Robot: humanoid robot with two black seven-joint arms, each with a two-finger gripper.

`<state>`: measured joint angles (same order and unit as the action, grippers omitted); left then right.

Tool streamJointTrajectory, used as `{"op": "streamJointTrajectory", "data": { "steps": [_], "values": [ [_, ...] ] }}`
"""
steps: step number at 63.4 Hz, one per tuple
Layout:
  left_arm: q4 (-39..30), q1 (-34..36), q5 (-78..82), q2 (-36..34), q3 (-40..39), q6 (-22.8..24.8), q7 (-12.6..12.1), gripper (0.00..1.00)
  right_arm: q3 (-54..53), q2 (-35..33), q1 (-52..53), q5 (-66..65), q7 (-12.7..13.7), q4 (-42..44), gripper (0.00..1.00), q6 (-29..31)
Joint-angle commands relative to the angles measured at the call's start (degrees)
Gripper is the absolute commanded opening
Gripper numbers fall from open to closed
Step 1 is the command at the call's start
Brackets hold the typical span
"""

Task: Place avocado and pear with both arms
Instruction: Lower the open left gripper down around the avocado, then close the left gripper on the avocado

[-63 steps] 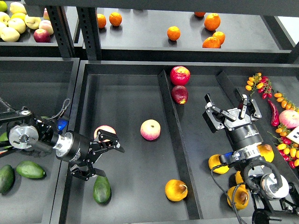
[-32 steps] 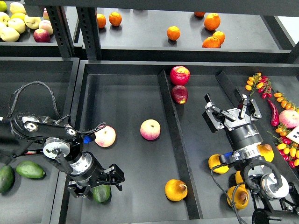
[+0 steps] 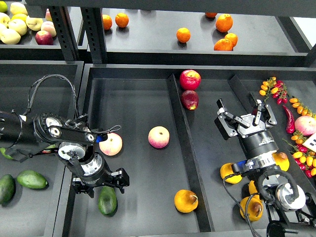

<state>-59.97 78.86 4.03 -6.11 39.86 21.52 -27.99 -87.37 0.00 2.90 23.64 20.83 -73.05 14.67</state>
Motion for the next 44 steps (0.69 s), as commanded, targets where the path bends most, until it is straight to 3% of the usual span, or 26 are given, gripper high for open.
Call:
{"op": "streamJointTrajectory", "data": {
  "steps": [1,44],
  "values": [
    [2.8,-0.6,0.0,2.3,0.5,0.0,0.0,0.99,0.0,0.0,0.0,0.0,0.0,0.0,1.00,0.0],
    [7.9,-4.5,0.0,4.9,1.6,0.4,0.0,1.00,-0.7,0.0,0.0,0.1,0.0,-0.3,1.00,0.0]
  ]
}}
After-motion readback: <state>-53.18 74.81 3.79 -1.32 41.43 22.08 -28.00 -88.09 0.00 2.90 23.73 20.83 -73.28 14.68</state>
